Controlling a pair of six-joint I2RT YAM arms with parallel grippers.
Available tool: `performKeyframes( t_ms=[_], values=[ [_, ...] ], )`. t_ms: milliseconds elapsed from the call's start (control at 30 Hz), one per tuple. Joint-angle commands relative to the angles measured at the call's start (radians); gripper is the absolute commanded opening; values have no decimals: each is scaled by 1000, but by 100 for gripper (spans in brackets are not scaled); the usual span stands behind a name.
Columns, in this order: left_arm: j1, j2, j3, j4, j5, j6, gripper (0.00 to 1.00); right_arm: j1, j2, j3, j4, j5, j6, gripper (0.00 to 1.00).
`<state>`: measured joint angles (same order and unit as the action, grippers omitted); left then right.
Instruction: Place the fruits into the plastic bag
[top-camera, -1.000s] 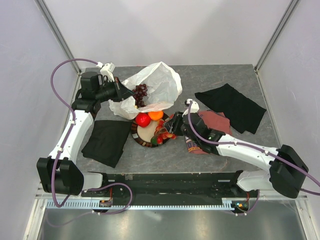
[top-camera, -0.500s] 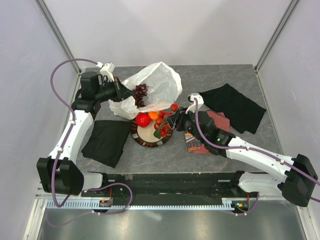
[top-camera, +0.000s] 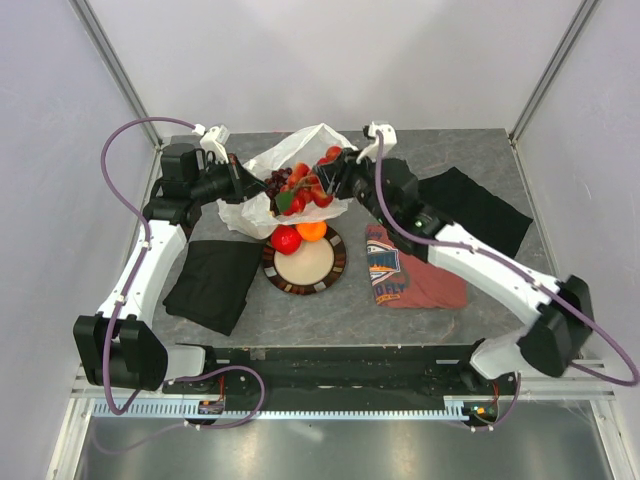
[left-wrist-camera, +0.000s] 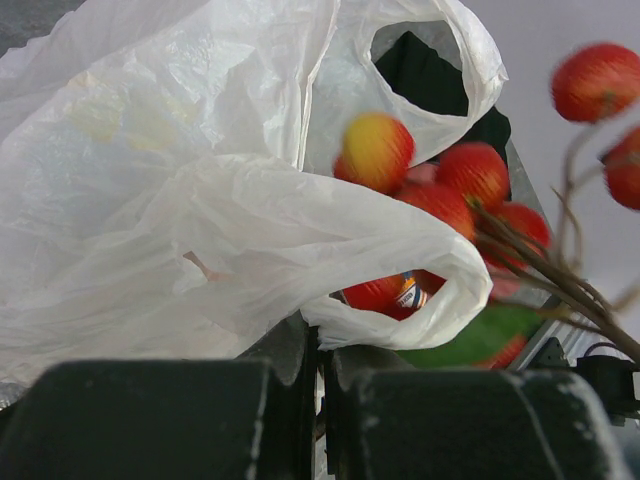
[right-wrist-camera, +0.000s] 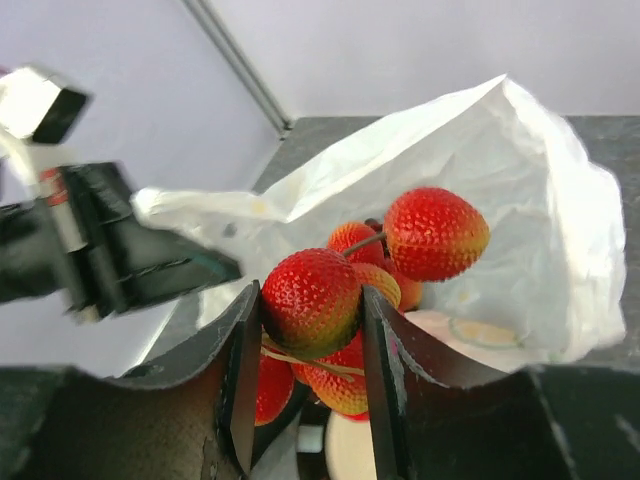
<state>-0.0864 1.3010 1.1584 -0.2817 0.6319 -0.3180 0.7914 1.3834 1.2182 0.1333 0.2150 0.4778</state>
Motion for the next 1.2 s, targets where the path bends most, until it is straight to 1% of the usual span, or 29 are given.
performKeyframes(
  t_ms=[0, 33, 233, 367, 400, 500, 567, 633, 833, 967, 1067, 1100, 1133, 1167],
  values=[
    [5, -5, 27, 21, 20, -21, 2, -66, 130, 133, 49, -84, -22, 0],
    [5, -5, 29, 21, 19, -21, 2, -70, 181, 153, 52, -86, -27, 0],
    [5, -2, 27, 21, 20, -21, 2, -90, 365, 291, 61, -89, -34, 0],
    [7, 0, 29, 21, 23, -21, 2, -90, 448, 366, 94, -166, 25, 0],
    [7, 0, 29, 22, 23, -21, 2, -89, 460, 372, 103, -180, 66, 0],
    [8, 0, 27, 22, 22, -21, 2, -81, 491, 382, 156, -213, 122, 0],
    [8, 1, 27, 21, 23, -24, 1, -75, 505, 382, 189, -213, 134, 0],
    [10, 3, 29, 21, 26, -24, 2, -70, 534, 386, 206, -252, 160, 0],
    [10, 3, 29, 22, 23, -24, 2, -63, 670, 454, 134, -282, 179, 0],
    [11, 4, 29, 21, 22, -23, 2, -57, 686, 426, 109, -260, 183, 0],
    [11, 6, 27, 21, 23, -23, 1, -52, 658, 392, 89, -200, 170, 0],
    [13, 6, 27, 21, 23, -23, 1, -52, 652, 385, 78, -195, 167, 1],
    [13, 4, 27, 22, 23, -23, 2, -54, 648, 383, 75, -184, 160, 4],
    [13, 4, 29, 21, 23, -23, 2, -52, 638, 382, 72, -183, 156, 12]
  ],
)
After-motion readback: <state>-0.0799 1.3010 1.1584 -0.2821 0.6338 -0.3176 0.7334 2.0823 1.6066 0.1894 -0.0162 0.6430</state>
